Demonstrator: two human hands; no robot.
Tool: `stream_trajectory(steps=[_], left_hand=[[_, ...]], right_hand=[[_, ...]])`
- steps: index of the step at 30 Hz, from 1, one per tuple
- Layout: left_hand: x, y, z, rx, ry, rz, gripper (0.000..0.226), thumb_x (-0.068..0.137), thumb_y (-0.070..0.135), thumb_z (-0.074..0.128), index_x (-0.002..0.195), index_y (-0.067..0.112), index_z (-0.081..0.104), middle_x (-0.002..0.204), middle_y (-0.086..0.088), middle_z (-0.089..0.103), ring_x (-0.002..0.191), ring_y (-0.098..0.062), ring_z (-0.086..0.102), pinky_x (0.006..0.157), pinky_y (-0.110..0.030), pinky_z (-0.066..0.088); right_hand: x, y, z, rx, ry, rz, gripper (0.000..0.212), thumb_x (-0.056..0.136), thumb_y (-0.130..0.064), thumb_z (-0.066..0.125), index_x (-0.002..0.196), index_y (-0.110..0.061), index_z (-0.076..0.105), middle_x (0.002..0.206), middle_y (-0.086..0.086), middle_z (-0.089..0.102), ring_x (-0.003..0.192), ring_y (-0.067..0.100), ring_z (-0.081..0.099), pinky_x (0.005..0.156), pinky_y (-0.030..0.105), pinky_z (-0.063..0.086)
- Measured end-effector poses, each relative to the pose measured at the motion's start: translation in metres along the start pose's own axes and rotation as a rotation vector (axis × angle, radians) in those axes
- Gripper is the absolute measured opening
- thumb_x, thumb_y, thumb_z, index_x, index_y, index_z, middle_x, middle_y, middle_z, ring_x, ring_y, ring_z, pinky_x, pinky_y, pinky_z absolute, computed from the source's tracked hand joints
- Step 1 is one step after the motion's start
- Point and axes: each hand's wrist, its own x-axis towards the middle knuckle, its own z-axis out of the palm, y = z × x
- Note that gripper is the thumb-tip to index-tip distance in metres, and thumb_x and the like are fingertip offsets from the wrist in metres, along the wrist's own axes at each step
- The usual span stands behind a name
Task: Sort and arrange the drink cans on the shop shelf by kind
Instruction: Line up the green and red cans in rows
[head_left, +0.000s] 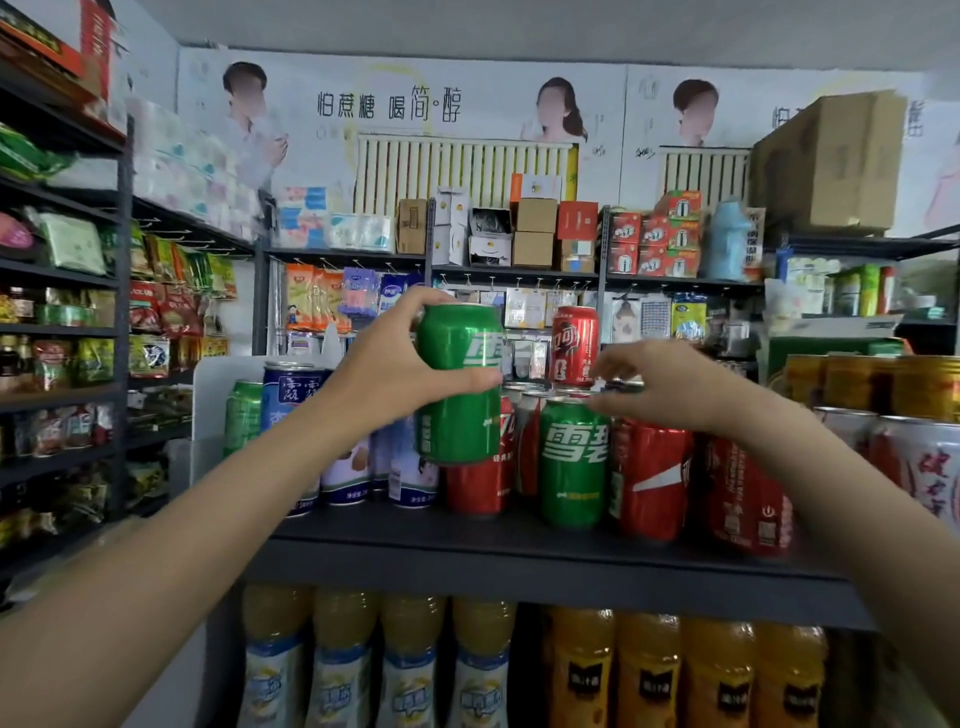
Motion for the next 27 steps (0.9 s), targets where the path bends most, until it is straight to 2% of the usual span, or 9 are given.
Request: stream_trajectory(steps=[3, 5, 6, 9, 12, 14, 17, 21, 27], left_hand=[[0.0, 0.001, 0.002, 0.048, 0.007, -0.007, 0.064, 0.06, 0.037, 0.081, 0.113, 0.032, 0.044, 0.101, 0.016, 0.051, 0.087, 0.005, 0.05, 0.061, -0.011, 0.041], [-0.002, 0.002, 0.008, 0.122, -0.015, 0.003, 0.063, 0.061, 0.037, 0.081, 0.111, 0.031, 0.043, 0.098, 0.019, 0.051, 0.085, 0.005, 0.051, 0.061, -0.011, 0.042], [-0.004, 0.002, 0.012, 0.166, -0.021, 0.007, 0.063, 0.06, 0.04, 0.081, 0.11, 0.031, 0.043, 0.1, 0.017, 0.052, 0.086, 0.002, 0.053, 0.065, -0.014, 0.045], [-0.009, 0.0, 0.023, 0.294, -0.037, 0.007, 0.067, 0.057, 0.049, 0.079, 0.111, 0.03, 0.043, 0.109, 0.01, 0.055, 0.094, -0.012, 0.056, 0.082, -0.033, 0.051], [-0.016, -0.004, 0.034, 0.354, -0.029, -0.007, 0.066, 0.056, 0.053, 0.078, 0.107, 0.031, 0.041, 0.108, 0.012, 0.053, 0.099, -0.012, 0.053, 0.092, -0.039, 0.045], [-0.019, -0.006, 0.044, 0.388, -0.008, 0.003, 0.066, 0.055, 0.056, 0.077, 0.104, 0.034, 0.039, 0.103, 0.016, 0.048, 0.098, -0.009, 0.049, 0.098, -0.039, 0.04], [-0.023, -0.012, 0.06, 0.475, 0.006, 0.002, 0.066, 0.057, 0.06, 0.074, 0.104, 0.035, 0.034, 0.104, 0.017, 0.045, 0.096, -0.005, 0.039, 0.1, -0.028, 0.028], [-0.022, -0.016, 0.082, 0.598, 0.036, 0.027, 0.071, 0.06, 0.066, 0.068, 0.111, 0.03, 0.035, 0.114, 0.012, 0.051, 0.108, -0.009, 0.044, 0.101, -0.025, 0.015], [-0.011, -0.017, 0.098, 0.911, 0.031, 0.071, 0.081, 0.067, 0.079, 0.047, 0.119, 0.018, 0.034, 0.121, 0.002, 0.043, 0.116, -0.02, 0.033, 0.108, -0.036, 0.017]], right_hand=[[0.002, -0.006, 0.019, -0.118, -0.127, 0.004, 0.062, 0.08, -0.045, 0.066, 0.131, -0.02, 0.042, 0.125, -0.004, 0.055, 0.117, 0.017, 0.05, 0.111, 0.041, 0.027], [0.007, -0.009, 0.03, -0.225, -0.138, 0.015, 0.068, 0.077, -0.045, 0.069, 0.132, -0.02, 0.038, 0.124, -0.004, 0.057, 0.12, 0.018, 0.049, 0.114, 0.046, 0.01], [0.009, -0.009, 0.033, -0.248, -0.128, 0.02, 0.07, 0.075, -0.045, 0.07, 0.131, -0.019, 0.037, 0.123, -0.004, 0.057, 0.12, 0.019, 0.049, 0.114, 0.047, 0.007], [0.011, -0.008, 0.031, -0.284, -0.112, 0.028, 0.08, 0.072, -0.05, 0.071, 0.135, -0.019, 0.034, 0.127, -0.003, 0.054, 0.124, 0.019, 0.046, 0.114, 0.051, 0.005], [0.011, -0.007, 0.032, -0.33, -0.084, 0.045, 0.079, 0.073, -0.054, 0.069, 0.134, -0.019, 0.035, 0.126, 0.0, 0.053, 0.123, 0.019, 0.046, 0.113, 0.055, 0.003], [0.012, -0.006, 0.035, -0.358, -0.056, 0.059, 0.075, 0.072, -0.057, 0.067, 0.13, -0.019, 0.039, 0.123, 0.001, 0.054, 0.12, 0.02, 0.048, 0.112, 0.056, 0.003], [0.013, -0.005, 0.038, -0.365, -0.045, 0.066, 0.072, 0.072, -0.058, 0.067, 0.128, -0.02, 0.041, 0.121, 0.001, 0.055, 0.119, 0.022, 0.049, 0.112, 0.057, 0.003], [0.012, -0.003, 0.036, -0.373, -0.043, 0.062, 0.066, 0.074, -0.054, 0.068, 0.127, -0.022, 0.043, 0.122, -0.002, 0.057, 0.123, 0.022, 0.046, 0.111, 0.056, 0.001], [-0.004, 0.01, 0.022, -0.283, 0.023, 0.054, 0.068, 0.082, -0.049, 0.062, 0.14, -0.033, 0.032, 0.138, -0.003, 0.045, 0.134, 0.02, 0.034, 0.112, 0.055, -0.003]])
